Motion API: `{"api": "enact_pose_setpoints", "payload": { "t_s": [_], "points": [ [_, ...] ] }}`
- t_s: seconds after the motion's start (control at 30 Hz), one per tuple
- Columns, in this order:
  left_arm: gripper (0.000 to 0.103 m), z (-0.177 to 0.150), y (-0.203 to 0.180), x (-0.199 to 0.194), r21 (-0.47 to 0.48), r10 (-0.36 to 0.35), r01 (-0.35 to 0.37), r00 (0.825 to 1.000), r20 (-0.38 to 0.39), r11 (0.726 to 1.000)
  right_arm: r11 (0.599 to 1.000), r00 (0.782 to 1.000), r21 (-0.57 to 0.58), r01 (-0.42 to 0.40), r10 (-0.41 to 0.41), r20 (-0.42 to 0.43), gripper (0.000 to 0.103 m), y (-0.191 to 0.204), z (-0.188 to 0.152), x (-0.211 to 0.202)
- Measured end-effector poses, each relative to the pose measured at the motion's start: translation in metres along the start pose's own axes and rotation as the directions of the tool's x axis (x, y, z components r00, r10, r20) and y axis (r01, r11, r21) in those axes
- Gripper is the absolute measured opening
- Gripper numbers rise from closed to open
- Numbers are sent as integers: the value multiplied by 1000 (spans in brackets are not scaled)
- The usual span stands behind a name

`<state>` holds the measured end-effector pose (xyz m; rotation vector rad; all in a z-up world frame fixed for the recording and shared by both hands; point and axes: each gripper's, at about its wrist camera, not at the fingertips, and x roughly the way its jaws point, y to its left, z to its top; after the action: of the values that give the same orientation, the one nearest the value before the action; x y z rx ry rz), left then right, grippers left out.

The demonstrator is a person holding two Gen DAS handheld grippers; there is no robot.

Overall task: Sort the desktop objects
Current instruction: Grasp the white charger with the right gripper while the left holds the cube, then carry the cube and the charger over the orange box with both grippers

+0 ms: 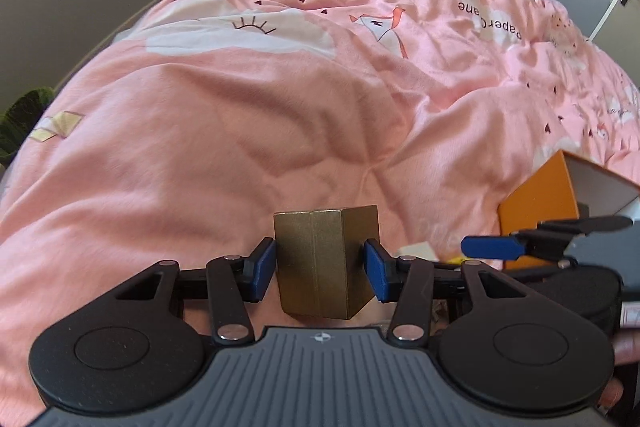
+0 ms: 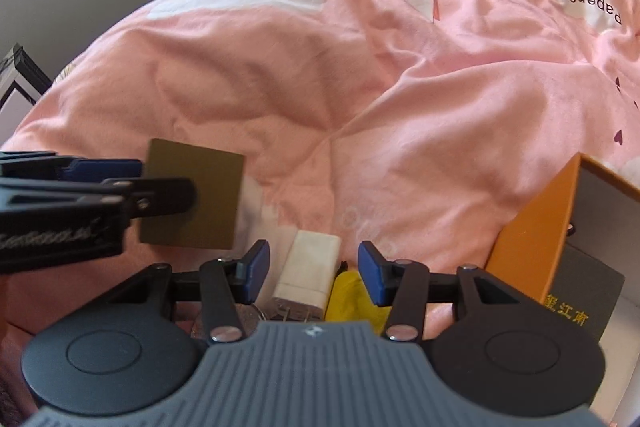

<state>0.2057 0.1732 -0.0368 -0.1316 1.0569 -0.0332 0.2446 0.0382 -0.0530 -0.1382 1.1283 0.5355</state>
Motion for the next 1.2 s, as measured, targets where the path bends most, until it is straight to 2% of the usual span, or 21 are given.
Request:
{"api": "enact_pose_setpoints", "payload": {
  "t_s": [0.07, 0.13, 0.4, 0.6, 0.73, 0.93, 1.1, 1.2],
  "points": [
    [55, -6, 4, -3, -12, -9, 9, 1000, 1, 1000, 1000, 1000, -4, 0, -1, -13, 50, 2, -1, 4],
    [55, -11, 8, -5, -26, -20, 20, 1000, 8, 999, 1000, 999, -5, 1, -1, -36, 44, 2, -2, 11],
    [55, -18, 18, -10, -64, -63, 65, 998, 31, 996, 999, 996, 6, 31, -31, -87, 40, 9, -1, 33],
    [55, -23, 20, -19, -83, -108, 112, 993, 47, 990, 998, 995, 7, 55, -54, -86, 38, 13, -1, 33],
    [55, -27, 18, -31, -81, -110, 115, 992, 69, 990, 999, 998, 15, 46, -45, -45, 37, 15, -4, 18],
    [55, -28, 8, -59, -67, -140, 149, 983, 121, 987, 998, 999, 56, -21, 18, 50, 37, 11, -9, -25],
    [55, -26, -15, -84, -27, -192, 200, 967, 170, 979, 988, 984, 115, -99, 80, 159, 37, -3, -17, -76],
    [54, -22, -33, -95, 4, -241, 245, 952, 190, 970, 984, 970, 138, -115, 81, 231, 37, -15, -27, -116]
  ]
}}
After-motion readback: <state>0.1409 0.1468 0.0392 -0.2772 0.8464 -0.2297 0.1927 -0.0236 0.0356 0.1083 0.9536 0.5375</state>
